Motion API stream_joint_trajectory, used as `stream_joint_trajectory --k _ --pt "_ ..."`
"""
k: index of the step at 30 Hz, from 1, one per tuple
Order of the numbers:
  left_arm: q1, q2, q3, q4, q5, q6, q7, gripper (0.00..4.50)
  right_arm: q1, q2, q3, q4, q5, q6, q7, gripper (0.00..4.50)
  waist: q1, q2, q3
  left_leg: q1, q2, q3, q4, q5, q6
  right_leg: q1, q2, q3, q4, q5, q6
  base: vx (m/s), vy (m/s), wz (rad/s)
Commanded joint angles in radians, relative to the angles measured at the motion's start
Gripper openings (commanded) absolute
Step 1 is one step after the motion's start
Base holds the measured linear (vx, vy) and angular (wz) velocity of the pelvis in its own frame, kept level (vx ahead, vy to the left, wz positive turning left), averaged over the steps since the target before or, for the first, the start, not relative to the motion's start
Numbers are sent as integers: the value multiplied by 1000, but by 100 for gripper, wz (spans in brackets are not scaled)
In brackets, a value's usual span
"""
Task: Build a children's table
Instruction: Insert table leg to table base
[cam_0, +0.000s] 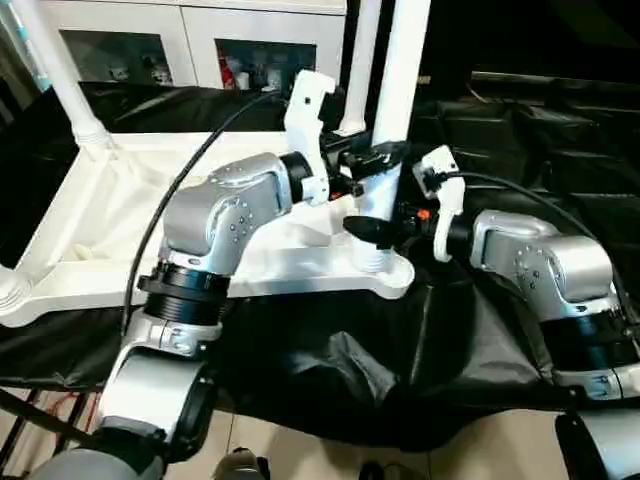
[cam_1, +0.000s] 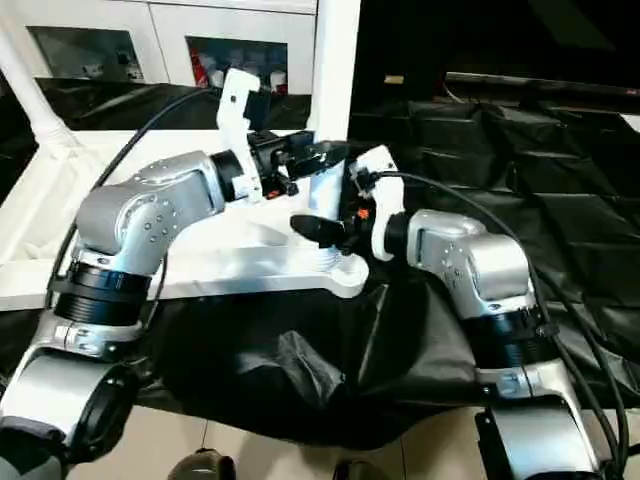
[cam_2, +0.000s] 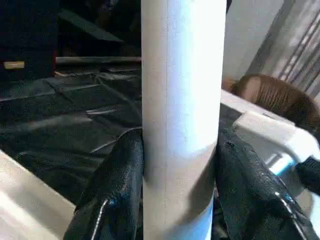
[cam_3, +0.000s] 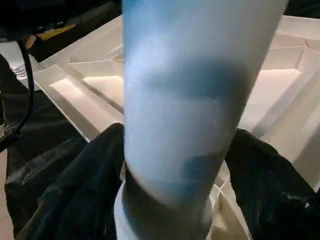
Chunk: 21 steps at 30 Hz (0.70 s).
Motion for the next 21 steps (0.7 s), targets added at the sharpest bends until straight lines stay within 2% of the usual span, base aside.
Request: stream_joint_trajectory --k 1,4,7,8,11,13,21 --pt "-25 4 -7 2 7 -12 -13 185 8 -14 -1 -21 2 -4 6 330 -1 -6 -113 14 15 -10 -63 -118 16 78 -45 45 -67 -236 -160 0 0 0" --pt "-25 5 -7 1 9 -10 -18 185 10 -13 -7 -25 3 3 7 330 -1 -3 -112 14 15 -10 -63 -119 15 77 -46 45 -66 -232 -166 0 0 0" --pt "-25 4 -7 -6 -1 -3 -22 185 10 -13 -9 -18 2 2 7 330 -1 -7 -112 14 15 -10 -63 -121 16 79 -46 45 -66 -230 -171 0 0 0" --pt "-25 3 -8 -7 -3 -2 -25 185 11 -12 -9 -13 2 2 8 302 -1 -7 -112 14 15 -10 -63 -121 16 79 -46 45 -67 -235 -169 0 0 0" --pt "-25 2 -9 -7 -3 -2 -28 185 12 -10 -9 -11 2 5 11 294 -1 -7 -112 14 15 -10 -63 -124 16 78 -46 44 -68 -245 -165 0 0 0" --pt "-24 2 -9 -9 -4 0 -30 185 13 -9 -11 -11 6 9 13 259 -1 -8 -112 14 15 -10 -63 -120 17 78 -46 45 -67 -242 -164 0 0 0" --pt "-22 0 -8 -10 -5 3 -37 185 8 -5 -18 -1 8 9 17 203 -2 -7 -112 14 15 -10 -63 -116 18 78 -45 45 -65 -229 -169 0 0 0"
